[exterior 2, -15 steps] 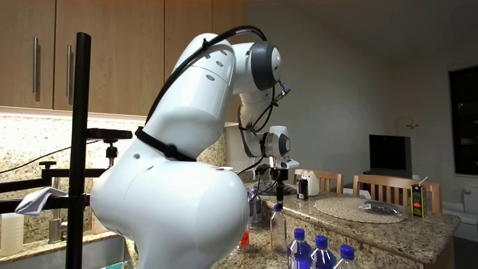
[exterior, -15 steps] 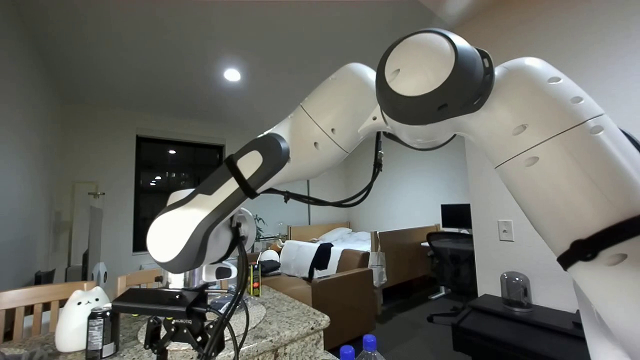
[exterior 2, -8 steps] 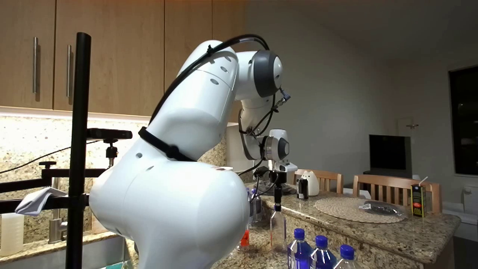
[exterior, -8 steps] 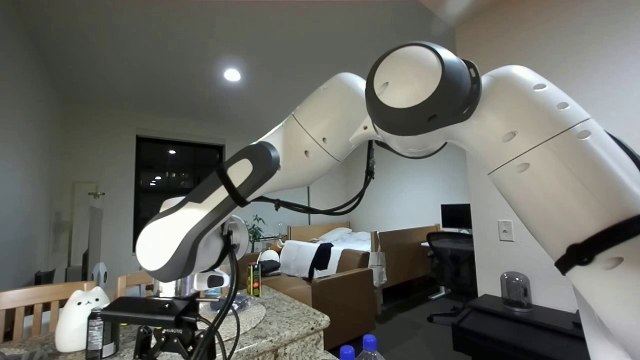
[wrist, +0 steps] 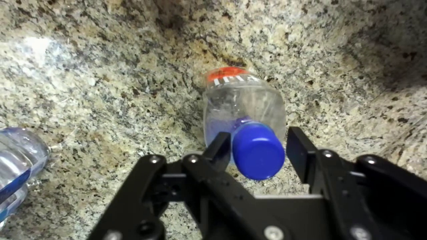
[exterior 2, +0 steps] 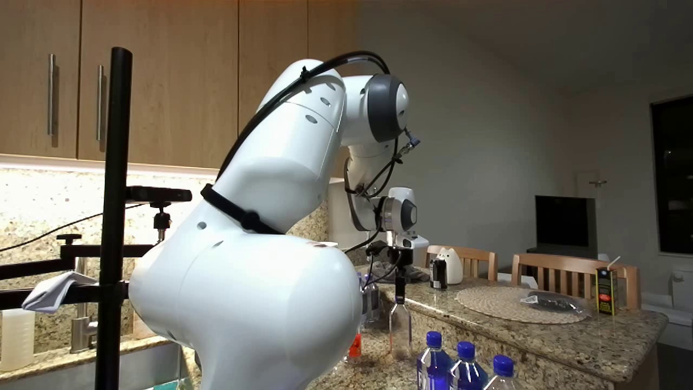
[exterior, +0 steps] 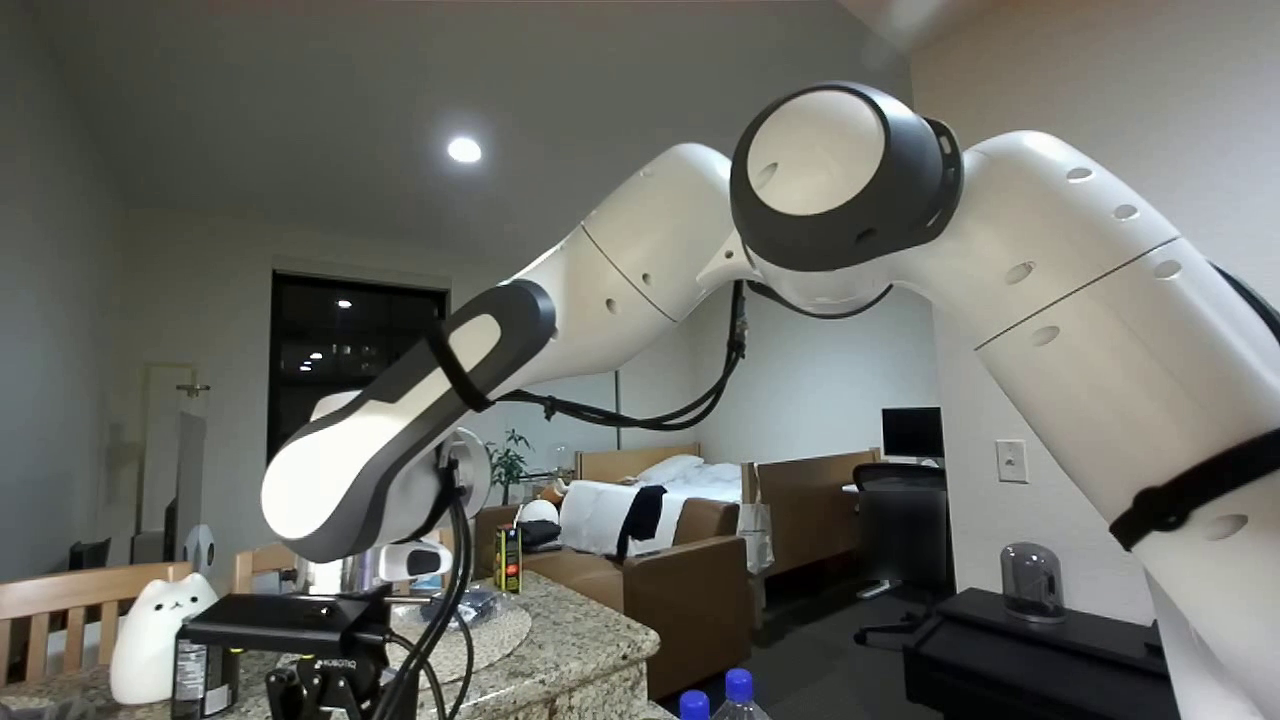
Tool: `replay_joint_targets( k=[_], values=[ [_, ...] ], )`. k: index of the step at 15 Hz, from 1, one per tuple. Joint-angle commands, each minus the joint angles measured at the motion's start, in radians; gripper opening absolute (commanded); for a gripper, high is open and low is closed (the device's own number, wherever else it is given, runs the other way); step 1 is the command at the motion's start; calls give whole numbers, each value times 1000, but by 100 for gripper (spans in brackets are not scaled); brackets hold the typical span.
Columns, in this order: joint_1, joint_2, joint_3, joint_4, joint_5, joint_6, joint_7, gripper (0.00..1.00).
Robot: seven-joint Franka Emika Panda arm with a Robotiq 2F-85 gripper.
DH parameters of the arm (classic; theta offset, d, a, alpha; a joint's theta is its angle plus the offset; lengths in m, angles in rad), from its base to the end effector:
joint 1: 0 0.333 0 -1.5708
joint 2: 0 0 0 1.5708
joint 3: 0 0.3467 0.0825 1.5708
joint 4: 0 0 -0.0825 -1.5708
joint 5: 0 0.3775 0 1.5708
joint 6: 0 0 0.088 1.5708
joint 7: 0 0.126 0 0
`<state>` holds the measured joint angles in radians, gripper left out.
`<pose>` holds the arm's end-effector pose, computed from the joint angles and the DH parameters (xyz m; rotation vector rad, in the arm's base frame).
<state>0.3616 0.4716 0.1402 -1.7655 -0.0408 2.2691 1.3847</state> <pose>0.5932 0.3133 0.3154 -2.8028 1.3084 0.0059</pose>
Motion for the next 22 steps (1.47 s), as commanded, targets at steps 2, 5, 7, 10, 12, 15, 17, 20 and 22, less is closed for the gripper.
replay_joint_targets(
  k=[2,5,7,10,12,15,17,20,22],
  values=[
    [6,2,3,1,26,-28,-8,13],
    [11,-2,3,-1,14,-36,-20,15],
    [17,-9,2,-6,1,-40,-29,15],
    [23,-23,1,-18,-11,-46,-34,15],
    [30,-36,0,-27,-24,-56,-37,15],
    [40,-59,-2,-41,-49,-89,-38,15],
    [45,-81,-3,-54,-85,-109,-50,15],
    [26,-126,9,-96,-103,-90,-123,15],
    [4,-164,15,-140,-90,-61,-203,15]
  ],
)
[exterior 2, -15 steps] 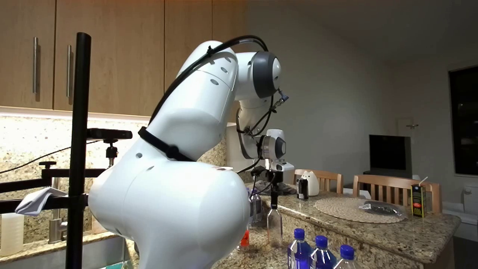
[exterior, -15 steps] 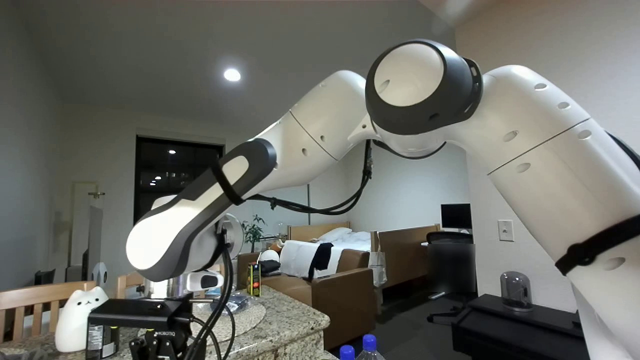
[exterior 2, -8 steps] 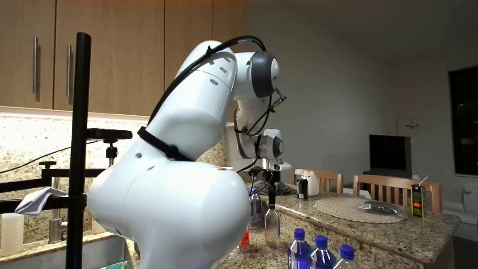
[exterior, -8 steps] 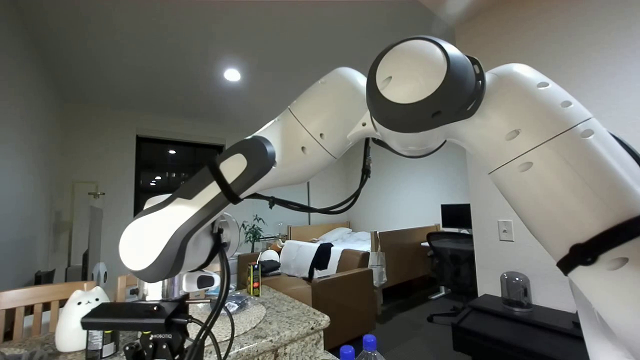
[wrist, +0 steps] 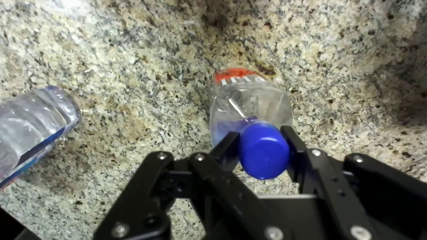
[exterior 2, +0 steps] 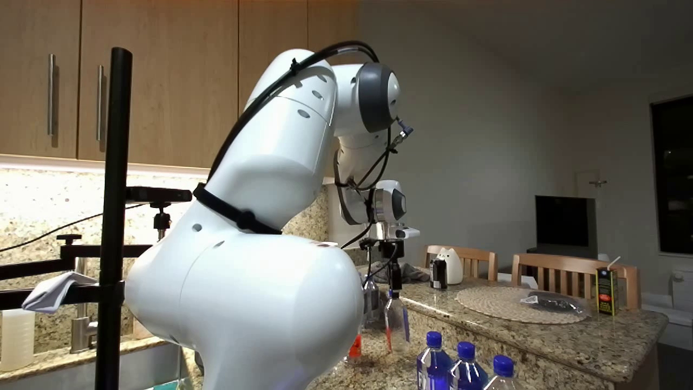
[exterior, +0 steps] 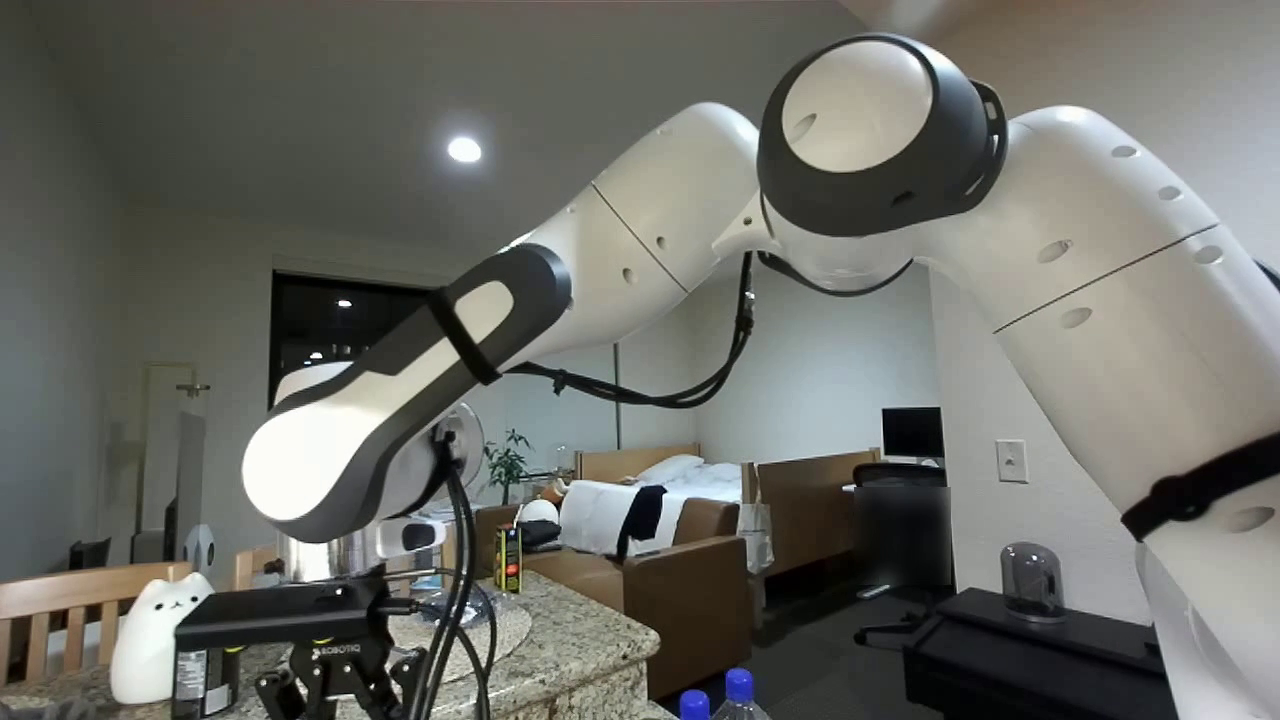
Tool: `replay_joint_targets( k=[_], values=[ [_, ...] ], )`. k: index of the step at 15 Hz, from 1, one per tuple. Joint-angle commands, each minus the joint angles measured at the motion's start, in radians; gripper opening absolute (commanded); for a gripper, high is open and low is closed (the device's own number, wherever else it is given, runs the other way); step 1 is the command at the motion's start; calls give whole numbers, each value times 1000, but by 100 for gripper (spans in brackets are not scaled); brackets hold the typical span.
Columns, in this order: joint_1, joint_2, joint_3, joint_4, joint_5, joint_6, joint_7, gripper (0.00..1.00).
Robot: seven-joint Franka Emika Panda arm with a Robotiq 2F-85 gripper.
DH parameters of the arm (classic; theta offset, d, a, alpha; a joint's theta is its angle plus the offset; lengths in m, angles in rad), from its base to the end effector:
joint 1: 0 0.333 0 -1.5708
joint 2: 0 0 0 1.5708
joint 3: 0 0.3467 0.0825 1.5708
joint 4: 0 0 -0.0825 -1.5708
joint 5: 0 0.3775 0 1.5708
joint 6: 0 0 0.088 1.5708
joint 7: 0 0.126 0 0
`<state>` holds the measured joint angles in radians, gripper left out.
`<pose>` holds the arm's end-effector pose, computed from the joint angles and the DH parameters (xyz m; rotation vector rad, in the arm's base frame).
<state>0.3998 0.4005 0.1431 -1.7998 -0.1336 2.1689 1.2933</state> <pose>0.5633 0.3226 0.3382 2.9093 -1.0359 0.0415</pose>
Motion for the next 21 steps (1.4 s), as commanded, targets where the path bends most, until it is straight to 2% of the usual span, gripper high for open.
replay_joint_targets(
  k=[1,4,7,10,12,13,14,16,21],
  values=[
    [-47,-113,14,-128,11,49,-160,15],
    [-99,-183,28,-211,60,92,-383,15],
    [-193,-249,87,-296,119,100,-599,15],
    [-259,-302,125,-359,196,72,-821,15],
    [-277,-330,124,-385,234,32,-968,16],
    [-246,-346,82,-395,241,8,-1020,16],
    [-222,-282,75,-339,202,34,-908,36],
    [-227,-304,67,-358,211,16,-967,36],
    [-224,-312,67,-363,211,14,-977,36]
  ],
)
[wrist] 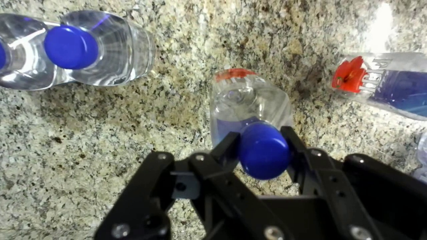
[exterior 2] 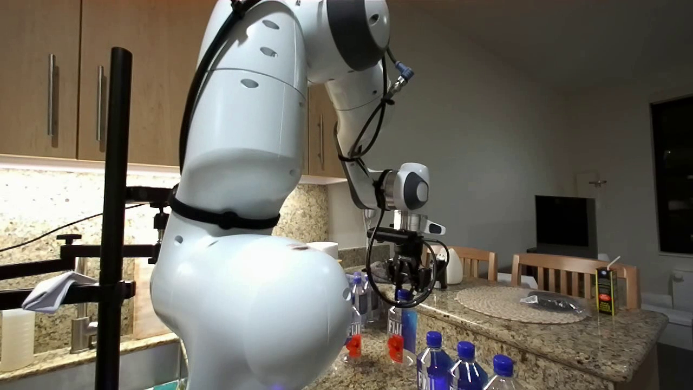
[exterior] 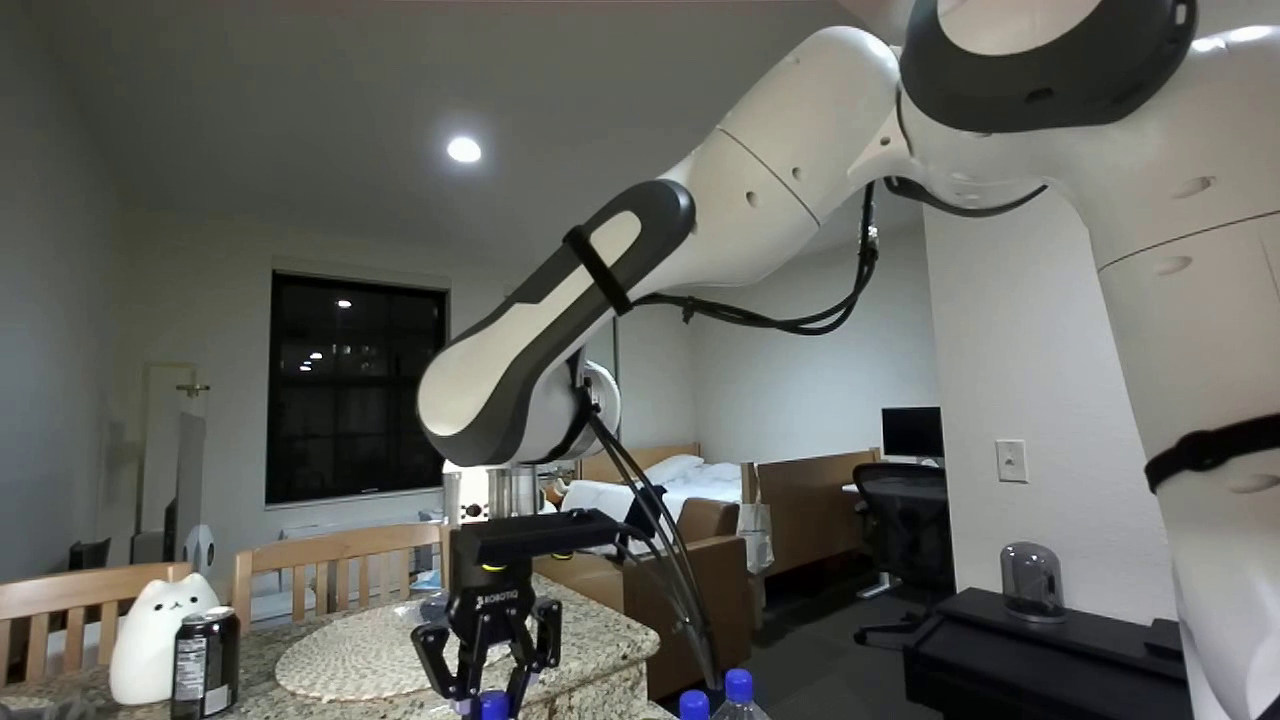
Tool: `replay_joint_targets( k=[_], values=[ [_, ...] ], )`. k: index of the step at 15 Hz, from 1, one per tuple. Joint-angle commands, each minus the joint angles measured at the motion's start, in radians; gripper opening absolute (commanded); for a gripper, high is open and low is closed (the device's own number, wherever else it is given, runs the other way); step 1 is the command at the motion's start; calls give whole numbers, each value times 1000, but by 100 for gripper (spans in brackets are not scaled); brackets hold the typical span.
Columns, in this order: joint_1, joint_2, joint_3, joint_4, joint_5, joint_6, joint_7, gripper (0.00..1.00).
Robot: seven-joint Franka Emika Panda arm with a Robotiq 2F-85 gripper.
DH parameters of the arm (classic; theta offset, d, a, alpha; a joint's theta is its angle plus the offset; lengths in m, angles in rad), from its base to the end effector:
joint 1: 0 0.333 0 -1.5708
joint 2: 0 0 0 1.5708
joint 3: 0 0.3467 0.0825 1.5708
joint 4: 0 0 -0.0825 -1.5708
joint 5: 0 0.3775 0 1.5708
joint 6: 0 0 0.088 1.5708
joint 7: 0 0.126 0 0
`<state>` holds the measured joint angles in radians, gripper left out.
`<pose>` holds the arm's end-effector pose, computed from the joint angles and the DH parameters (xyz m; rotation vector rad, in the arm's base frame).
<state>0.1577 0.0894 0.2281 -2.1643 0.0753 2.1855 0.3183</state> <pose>0.4967 0.2047 0.3664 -3.0858 -0.0336 0.1388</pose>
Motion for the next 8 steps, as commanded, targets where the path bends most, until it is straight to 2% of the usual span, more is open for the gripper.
replay_joint_targets(
  k=[1,8],
  values=[
    [18,0,-18,2,2,-3,-2,15],
    [48,-17,-29,-54,-52,55,111,15]
  ],
)
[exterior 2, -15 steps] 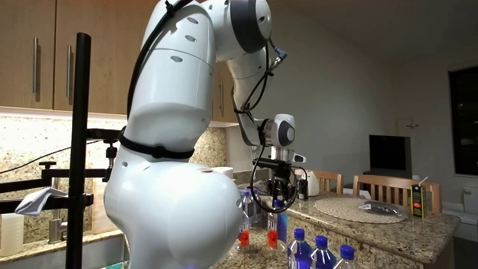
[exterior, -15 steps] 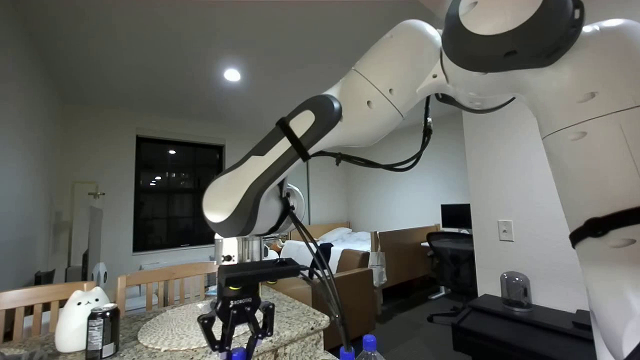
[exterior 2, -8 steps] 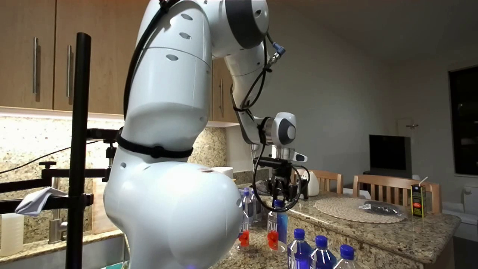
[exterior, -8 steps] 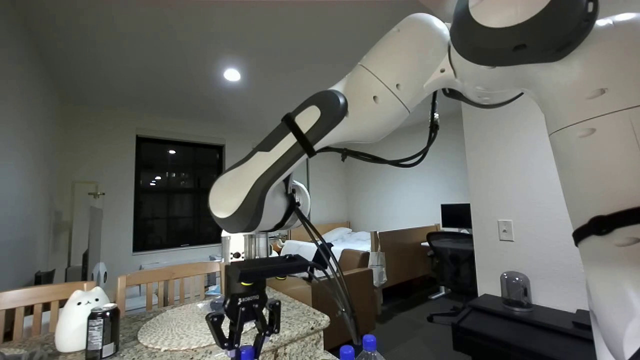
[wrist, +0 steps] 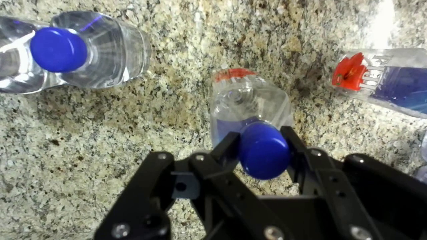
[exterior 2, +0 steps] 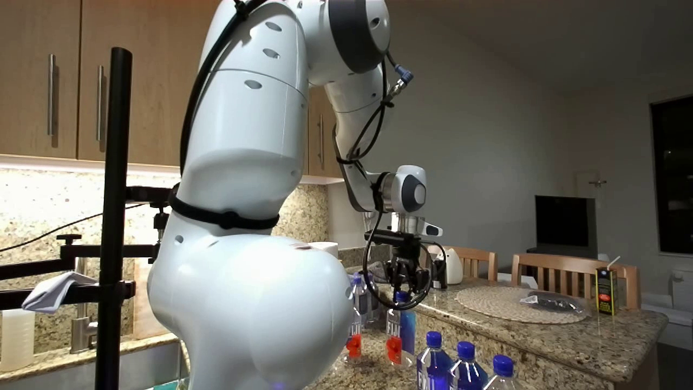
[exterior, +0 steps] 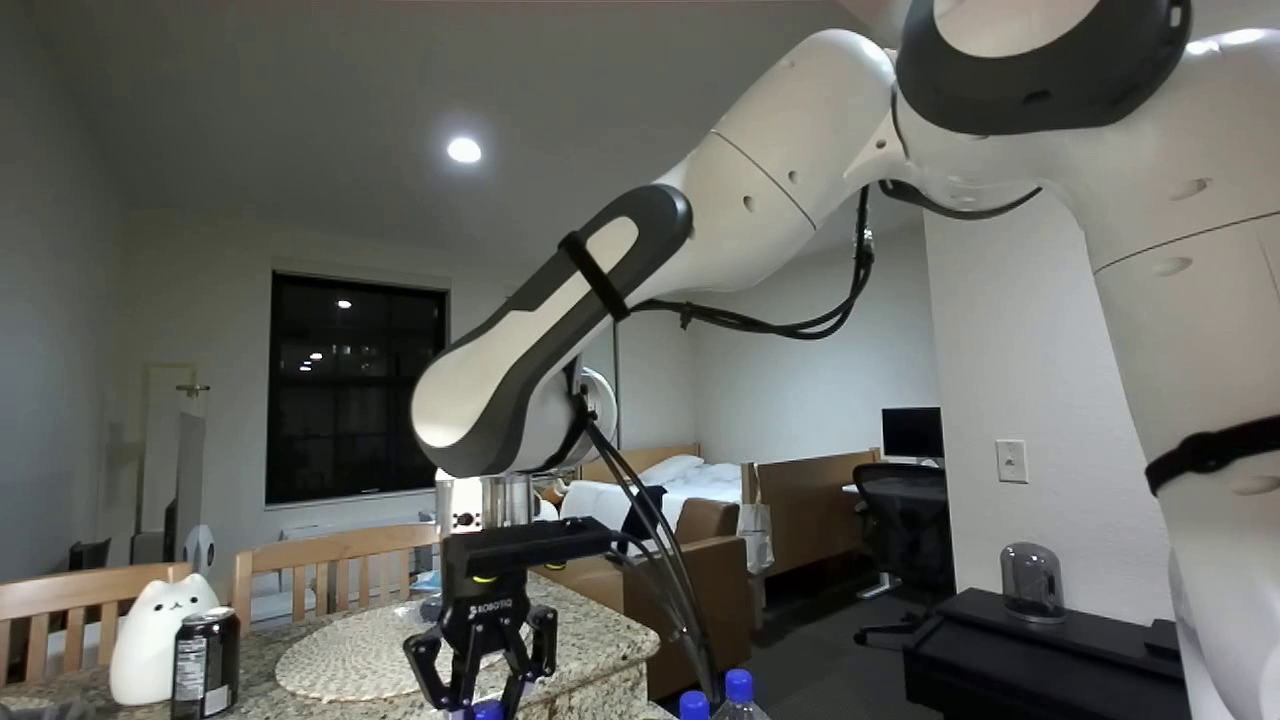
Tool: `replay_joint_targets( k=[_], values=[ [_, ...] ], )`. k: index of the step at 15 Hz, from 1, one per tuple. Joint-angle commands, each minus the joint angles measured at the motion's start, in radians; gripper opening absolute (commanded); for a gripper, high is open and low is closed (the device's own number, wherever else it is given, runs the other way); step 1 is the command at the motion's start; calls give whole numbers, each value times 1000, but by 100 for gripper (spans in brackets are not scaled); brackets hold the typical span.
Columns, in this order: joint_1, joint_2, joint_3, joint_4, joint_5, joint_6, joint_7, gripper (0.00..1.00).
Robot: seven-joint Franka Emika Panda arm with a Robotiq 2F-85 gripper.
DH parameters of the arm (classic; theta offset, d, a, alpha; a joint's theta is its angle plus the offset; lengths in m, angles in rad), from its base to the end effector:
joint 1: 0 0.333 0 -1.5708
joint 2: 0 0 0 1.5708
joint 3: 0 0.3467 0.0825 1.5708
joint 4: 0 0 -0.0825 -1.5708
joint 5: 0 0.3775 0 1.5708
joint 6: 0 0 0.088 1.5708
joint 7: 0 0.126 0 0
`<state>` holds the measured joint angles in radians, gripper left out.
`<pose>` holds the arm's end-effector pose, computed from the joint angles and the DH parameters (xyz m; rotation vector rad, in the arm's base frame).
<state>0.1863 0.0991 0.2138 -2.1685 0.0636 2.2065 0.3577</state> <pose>0.4957 0.2118 0.3610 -3.0949 -0.0042 0.1259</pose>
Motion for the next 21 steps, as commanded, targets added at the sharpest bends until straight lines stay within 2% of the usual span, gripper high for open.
replay_joint_targets(
  k=[1,4,15,21],
  values=[
    [23,-29,-19,-61,-64,41,108,15],
    [26,-39,-30,-93,-120,51,204,15],
    [26,-56,-41,-158,-126,68,395,15],
    [19,-67,-42,-193,-116,110,416,15]
  ],
)
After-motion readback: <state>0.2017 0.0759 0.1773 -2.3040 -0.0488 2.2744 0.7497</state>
